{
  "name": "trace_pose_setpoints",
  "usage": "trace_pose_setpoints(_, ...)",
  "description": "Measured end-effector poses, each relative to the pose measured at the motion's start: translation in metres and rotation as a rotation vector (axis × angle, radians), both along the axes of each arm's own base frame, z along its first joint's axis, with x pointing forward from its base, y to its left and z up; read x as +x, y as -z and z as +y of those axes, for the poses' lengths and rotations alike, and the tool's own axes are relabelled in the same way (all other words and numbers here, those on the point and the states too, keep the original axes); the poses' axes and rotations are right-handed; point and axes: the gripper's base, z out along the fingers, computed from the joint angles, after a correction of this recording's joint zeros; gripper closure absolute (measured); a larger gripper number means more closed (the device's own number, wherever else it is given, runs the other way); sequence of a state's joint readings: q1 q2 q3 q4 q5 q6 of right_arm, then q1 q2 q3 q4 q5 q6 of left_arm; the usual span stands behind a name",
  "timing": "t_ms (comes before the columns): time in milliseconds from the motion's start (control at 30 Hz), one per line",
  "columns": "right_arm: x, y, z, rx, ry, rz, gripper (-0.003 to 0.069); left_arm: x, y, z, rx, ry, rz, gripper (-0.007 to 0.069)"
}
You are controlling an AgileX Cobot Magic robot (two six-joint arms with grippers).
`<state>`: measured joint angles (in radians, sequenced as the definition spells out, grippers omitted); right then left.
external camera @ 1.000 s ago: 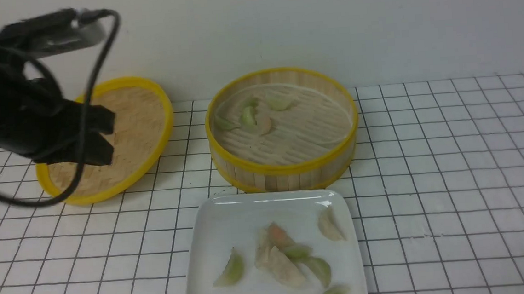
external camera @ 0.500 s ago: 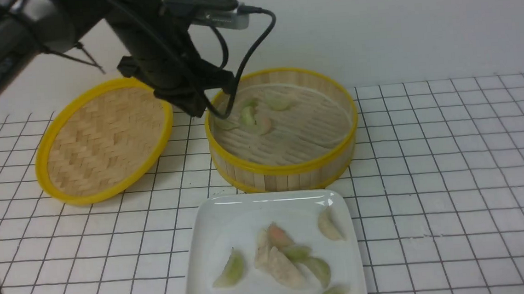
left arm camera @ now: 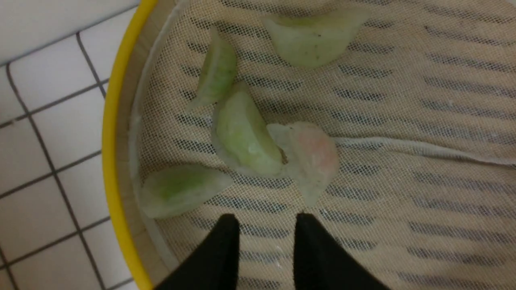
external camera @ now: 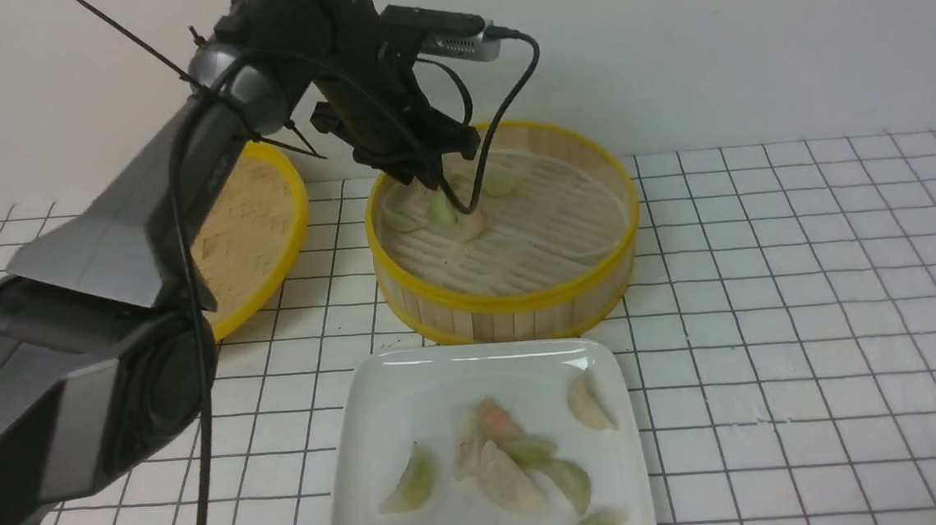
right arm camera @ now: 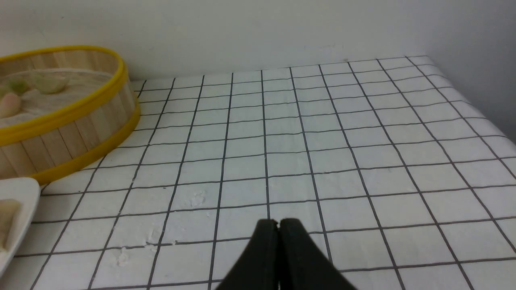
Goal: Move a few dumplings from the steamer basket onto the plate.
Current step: Use the left arm to grab a dumpling from the steamer
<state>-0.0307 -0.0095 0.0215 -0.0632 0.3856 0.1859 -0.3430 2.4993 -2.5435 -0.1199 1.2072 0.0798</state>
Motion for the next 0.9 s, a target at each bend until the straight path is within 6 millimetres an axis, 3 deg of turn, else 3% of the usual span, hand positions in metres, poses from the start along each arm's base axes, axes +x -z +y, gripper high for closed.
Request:
trace_pose_setpoints(100, 0.000, 0.000, 0.000, 0.000, 0.000, 0.000, 0.0669, 0.012, 0.025, -0.004, -0.009, -0.011, -0.032, 0.0253)
trace_pose_setpoints(200, 0.000, 0.000, 0.000, 0.000, 0.000, 0.000, 0.0669, 0.018, 0.040, -0.006, -0.016, -0.017, -0.053, 0.0219)
trace_pose_setpoints(333, 0.000, 0.000, 0.000, 0.000, 0.000, 0.000, 0.0669, 0.024, 0.057, -0.005, 0.007, -0.030, -0.061, 0.0238)
trace_pose_setpoints(500, 0.000, 0.000, 0.000, 0.000, 0.000, 0.000, 0.0669, 0.026, 0.068, -0.008, 0.004, -0.059, -0.056, 0.0331)
trace_pose_setpoints(700, 0.000, 0.000, 0.000, 0.000, 0.000, 0.000, 0.0669, 0.022, 0.065, -0.010, -0.007, -0.061, -0.026, 0.0437)
trace_pose_setpoints(833, 0.000, 0.000, 0.000, 0.000, 0.000, 0.000, 0.0669, 0.013, 0.043, -0.007, 0.044, -0.042, 0.012, 0.0473)
trace_pose_setpoints(900, 0.000, 0.000, 0.000, 0.000, 0.000, 0.000, 0.0669, 0.008, 0.015, -0.003, 0.052, -0.040, -0.012, 0.0473)
